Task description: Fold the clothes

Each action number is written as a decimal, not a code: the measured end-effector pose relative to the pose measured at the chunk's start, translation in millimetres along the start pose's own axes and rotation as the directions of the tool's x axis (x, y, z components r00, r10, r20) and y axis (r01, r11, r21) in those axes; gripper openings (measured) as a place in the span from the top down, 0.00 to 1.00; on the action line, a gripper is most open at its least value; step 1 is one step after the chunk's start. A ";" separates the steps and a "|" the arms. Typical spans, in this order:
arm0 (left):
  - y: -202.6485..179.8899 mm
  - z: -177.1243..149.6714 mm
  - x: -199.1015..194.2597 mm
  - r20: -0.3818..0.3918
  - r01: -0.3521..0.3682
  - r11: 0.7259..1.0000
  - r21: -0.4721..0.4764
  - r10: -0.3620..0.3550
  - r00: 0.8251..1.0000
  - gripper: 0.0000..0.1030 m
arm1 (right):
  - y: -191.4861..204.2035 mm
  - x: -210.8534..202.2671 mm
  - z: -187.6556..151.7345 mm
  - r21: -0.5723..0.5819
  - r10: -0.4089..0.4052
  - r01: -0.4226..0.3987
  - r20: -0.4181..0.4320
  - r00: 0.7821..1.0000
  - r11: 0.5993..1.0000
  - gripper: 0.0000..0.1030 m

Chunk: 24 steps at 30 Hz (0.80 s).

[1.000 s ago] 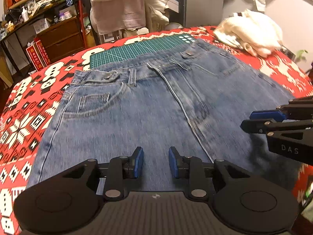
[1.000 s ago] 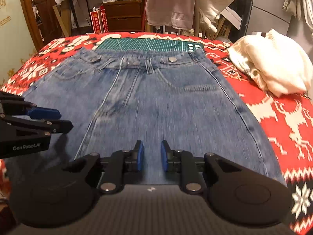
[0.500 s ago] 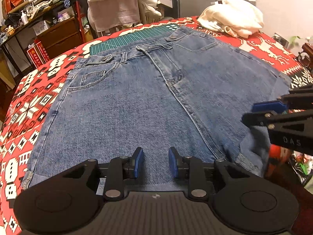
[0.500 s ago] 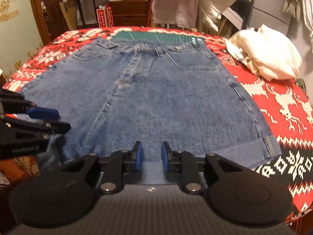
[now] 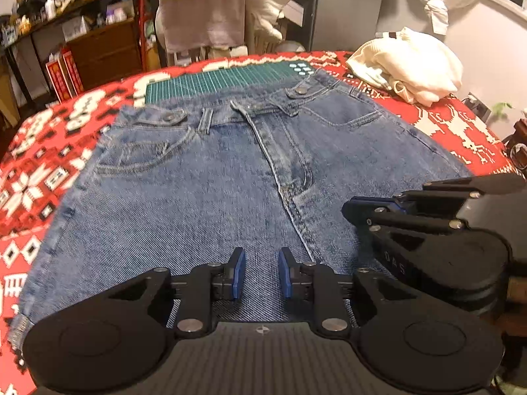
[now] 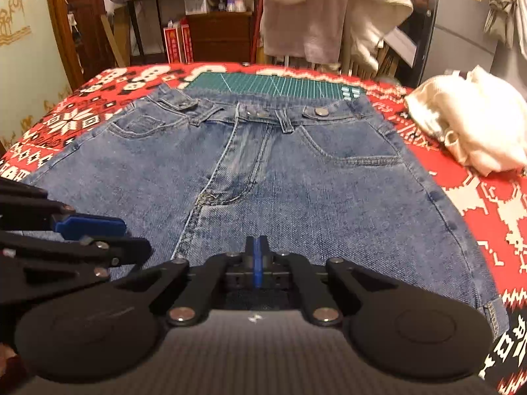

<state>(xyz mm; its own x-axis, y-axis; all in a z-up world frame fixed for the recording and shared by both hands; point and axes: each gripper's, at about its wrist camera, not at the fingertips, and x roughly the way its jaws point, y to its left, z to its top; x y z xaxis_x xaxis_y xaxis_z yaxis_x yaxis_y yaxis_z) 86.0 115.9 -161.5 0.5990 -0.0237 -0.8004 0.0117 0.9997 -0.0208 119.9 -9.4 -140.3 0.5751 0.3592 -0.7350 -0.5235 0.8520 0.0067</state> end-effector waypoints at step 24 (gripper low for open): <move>22.8 15.9 9.0 0.013 0.058 0.990 -0.132 -0.057 0.998 0.89 | -10.9 -2.6 19.1 0.103 0.077 -0.081 0.040 0.996 0.991 0.99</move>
<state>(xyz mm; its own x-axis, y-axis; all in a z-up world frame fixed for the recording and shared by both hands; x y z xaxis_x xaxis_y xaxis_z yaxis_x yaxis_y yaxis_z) 104.4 138.6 -159.7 0.6080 -0.0805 -0.7899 -0.0593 0.9875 -0.1463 136.1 -12.3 -125.5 0.5575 0.4390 -0.7046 -0.5012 0.8546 0.1358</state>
